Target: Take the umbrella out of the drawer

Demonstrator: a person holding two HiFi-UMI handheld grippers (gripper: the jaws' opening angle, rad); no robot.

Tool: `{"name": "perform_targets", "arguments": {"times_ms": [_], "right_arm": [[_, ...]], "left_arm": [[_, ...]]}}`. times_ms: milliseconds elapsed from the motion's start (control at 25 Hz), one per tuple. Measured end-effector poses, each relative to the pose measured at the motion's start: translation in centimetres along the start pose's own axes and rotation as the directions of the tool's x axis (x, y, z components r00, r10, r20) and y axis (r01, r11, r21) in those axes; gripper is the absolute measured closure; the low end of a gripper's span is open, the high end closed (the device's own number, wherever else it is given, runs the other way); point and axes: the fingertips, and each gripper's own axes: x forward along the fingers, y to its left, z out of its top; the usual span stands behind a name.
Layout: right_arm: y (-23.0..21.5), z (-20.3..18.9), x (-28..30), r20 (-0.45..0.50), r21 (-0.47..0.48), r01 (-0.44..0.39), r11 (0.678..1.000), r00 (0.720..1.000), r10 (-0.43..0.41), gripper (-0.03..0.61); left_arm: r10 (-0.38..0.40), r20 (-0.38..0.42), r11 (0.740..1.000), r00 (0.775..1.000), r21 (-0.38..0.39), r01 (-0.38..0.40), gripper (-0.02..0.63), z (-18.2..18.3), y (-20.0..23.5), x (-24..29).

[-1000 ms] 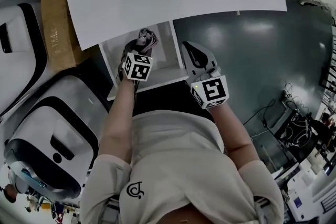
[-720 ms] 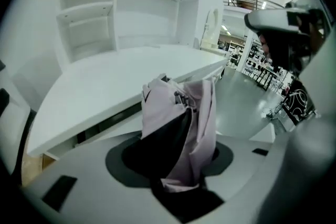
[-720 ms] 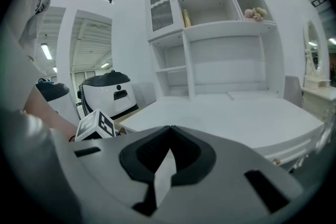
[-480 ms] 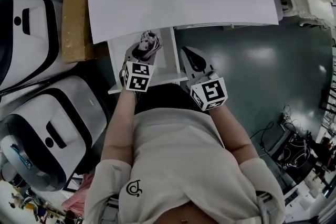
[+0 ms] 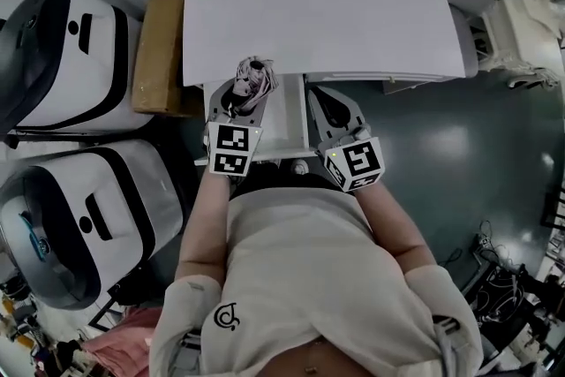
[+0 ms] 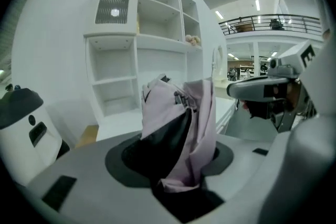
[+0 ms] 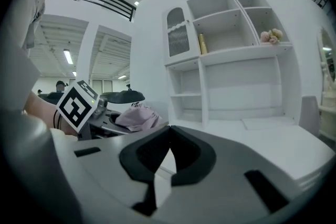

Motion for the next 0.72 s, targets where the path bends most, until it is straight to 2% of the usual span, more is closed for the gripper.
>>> {"name": "perform_targets", "arguments": {"times_ms": [160, 280, 520, 720], "right_arm": [[0.1, 2.4, 0.1, 0.049, -0.012, -0.021, 1.0, 0.999, 0.022, 0.572], [0.2, 4.2, 0.5, 0.076, -0.035, -0.04, 0.999, 0.996, 0.042, 0.572], [0.8, 7.8, 0.7, 0.13, -0.086, -0.057, 0.995, 0.989, 0.068, 0.572], [0.6, 9.8, 0.7, 0.157, -0.082, -0.05, 0.995, 0.986, 0.063, 0.574]], "left_arm": [[0.035, 0.109, 0.999, 0.993, 0.004, -0.035, 0.391, 4.0, 1.1, -2.4], [0.051, 0.189, 0.998, 0.981, -0.031, -0.046, 0.391, 6.2, 2.0, -4.2], [0.111, 0.326, 0.993, 0.939, -0.076, -0.091, 0.391, 9.9, 4.3, -8.8], [0.169, 0.395, 0.986, 0.903, -0.078, -0.15, 0.39, 12.6, 6.4, -12.2]]}}
